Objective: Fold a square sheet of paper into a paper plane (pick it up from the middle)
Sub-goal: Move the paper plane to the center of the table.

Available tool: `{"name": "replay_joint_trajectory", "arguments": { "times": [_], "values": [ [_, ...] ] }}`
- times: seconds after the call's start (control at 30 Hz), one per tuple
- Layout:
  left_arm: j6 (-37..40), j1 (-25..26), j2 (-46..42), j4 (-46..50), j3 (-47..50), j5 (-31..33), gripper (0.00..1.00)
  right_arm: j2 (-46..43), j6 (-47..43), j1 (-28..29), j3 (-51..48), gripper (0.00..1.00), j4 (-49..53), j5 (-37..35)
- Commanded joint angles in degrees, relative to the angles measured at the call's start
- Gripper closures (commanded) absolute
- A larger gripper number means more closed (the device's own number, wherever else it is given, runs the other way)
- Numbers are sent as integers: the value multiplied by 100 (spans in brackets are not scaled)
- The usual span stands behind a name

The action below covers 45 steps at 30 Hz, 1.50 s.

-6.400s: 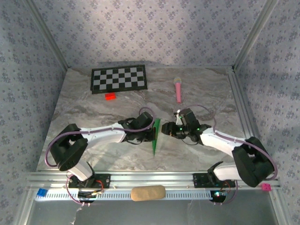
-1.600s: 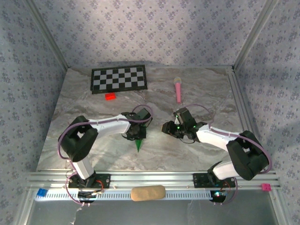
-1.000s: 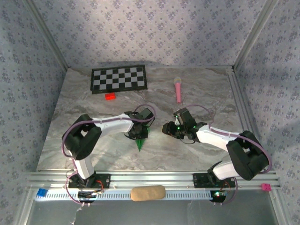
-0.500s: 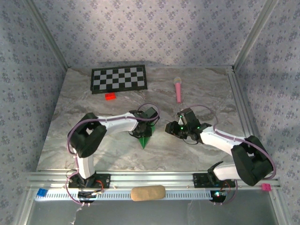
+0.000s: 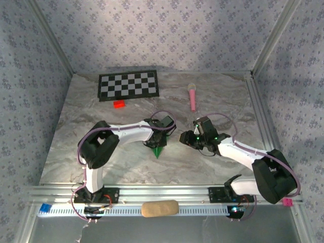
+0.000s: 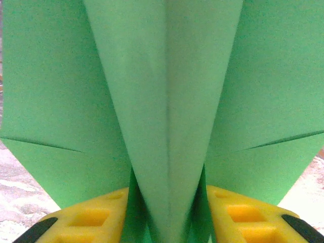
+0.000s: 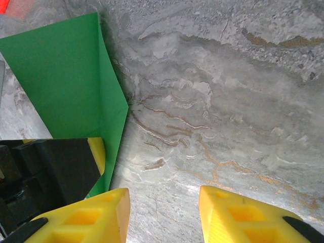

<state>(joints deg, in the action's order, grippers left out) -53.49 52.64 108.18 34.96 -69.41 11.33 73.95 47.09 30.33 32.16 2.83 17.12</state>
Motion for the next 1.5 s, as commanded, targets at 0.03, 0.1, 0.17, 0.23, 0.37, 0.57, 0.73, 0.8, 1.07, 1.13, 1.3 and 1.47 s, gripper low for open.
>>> {"name": "replay_joint_trajectory", "arguments": {
  "times": [0.03,0.1,0.17,0.23,0.37,0.57,0.73,0.8,1.07,1.13,1.3,1.47],
  "values": [
    [-23,36,172,226,-20,106,60,-136,-107,-36,-78,58,213,-65],
    [10,39,138,246,-53,101,60,-151,-108,-37,-78,58,194,-58],
    [28,40,95,273,-88,109,60,-154,-108,-38,-62,58,208,-58],
    [49,36,25,316,-123,131,60,-162,-107,-42,-54,58,217,-69],
    [84,36,-118,354,-174,200,59,-162,-104,-36,-52,59,211,-77],
    [76,36,-212,354,-231,200,58,-231,-176,-36,-29,59,320,-127],
    [25,36,-312,360,-227,174,56,-330,-184,-46,-35,58,404,-208],
    [-1,36,-371,354,-214,182,55,-347,-187,-44,-29,58,436,-218],
    [-31,36,-678,356,-213,170,51,-433,-225,-88,-30,58,521,-270],
    [-38,37,-815,354,-205,168,50,-538,-260,-105,-35,57,571,-334],
    [73,97,-1529,355,-46,610,46,-1186,-714,-250,124,45,1179,-974],
    [570,16,-2655,177,487,1575,36,-2026,-1220,-692,466,36,1908,-2372]
  ]
}}
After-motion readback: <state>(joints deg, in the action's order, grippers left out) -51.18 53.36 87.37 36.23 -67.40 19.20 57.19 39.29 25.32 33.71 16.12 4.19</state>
